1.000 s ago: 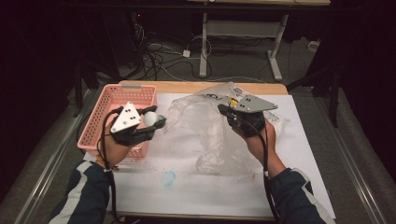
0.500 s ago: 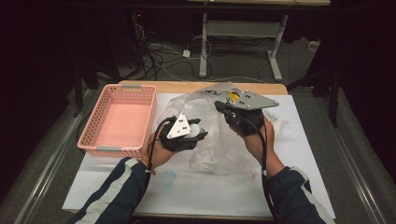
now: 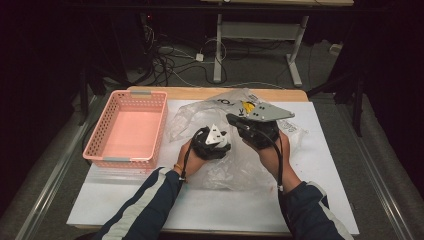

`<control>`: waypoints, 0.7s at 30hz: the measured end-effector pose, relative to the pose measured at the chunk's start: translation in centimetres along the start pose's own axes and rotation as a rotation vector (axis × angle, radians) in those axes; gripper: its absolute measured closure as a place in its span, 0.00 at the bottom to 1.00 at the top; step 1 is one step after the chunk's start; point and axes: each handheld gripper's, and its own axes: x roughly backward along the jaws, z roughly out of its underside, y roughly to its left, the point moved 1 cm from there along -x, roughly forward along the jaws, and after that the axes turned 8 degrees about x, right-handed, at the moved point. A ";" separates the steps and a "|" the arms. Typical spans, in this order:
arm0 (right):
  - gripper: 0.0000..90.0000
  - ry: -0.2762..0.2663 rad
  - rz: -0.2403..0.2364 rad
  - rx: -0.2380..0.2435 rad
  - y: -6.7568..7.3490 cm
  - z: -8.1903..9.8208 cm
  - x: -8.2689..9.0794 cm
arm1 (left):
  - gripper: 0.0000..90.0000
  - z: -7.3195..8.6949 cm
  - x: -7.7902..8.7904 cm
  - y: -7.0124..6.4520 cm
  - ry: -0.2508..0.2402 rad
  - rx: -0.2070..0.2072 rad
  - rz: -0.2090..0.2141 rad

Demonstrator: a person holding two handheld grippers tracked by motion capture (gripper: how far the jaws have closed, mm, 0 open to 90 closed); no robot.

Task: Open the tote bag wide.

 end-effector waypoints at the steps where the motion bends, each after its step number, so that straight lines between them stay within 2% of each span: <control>1: 1.00 0.000 -0.001 -0.002 0.0 0.1 0.0 | 0.53 0.1 -0.2 0.0 0.006 -0.001 -0.009; 2: 1.00 0.002 -0.003 -0.007 -0.1 0.3 -0.1 | 0.52 0.1 -0.2 0.0 0.002 0.008 -0.011; 3: 1.00 0.003 -0.003 -0.008 -0.1 0.4 -0.1 | 0.50 0.1 -0.2 0.0 -0.030 0.040 -0.004; 4: 1.00 0.007 -0.003 -0.012 -0.1 0.5 -0.2 | 0.46 0.0 0.0 0.1 -0.043 0.049 -0.007; 6: 1.00 0.009 -0.004 -0.015 -0.2 0.7 -0.3 | 0.43 -0.1 0.4 0.1 -0.042 0.049 -0.024; 7: 1.00 0.010 -0.004 -0.015 -0.2 0.8 -0.3 | 0.39 -0.2 0.7 0.0 -0.037 0.045 -0.019; 9: 1.00 0.010 -0.003 -0.020 -0.3 0.9 -0.2 | 0.39 -0.4 1.6 -0.1 -0.043 0.045 -0.015; 14: 1.00 0.013 0.000 -0.020 -0.5 1.2 0.0 | 0.39 -0.5 4.8 -0.9 -0.053 -0.041 -0.017; 18: 1.00 0.016 0.003 -0.022 -0.5 1.4 0.3 | 0.39 -0.2 8.0 -1.7 -0.050 -0.115 -0.023; 21: 1.00 0.024 0.003 -0.024 -0.7 1.7 0.5 | 0.40 0.4 10.7 -1.9 -0.068 -0.130 -0.042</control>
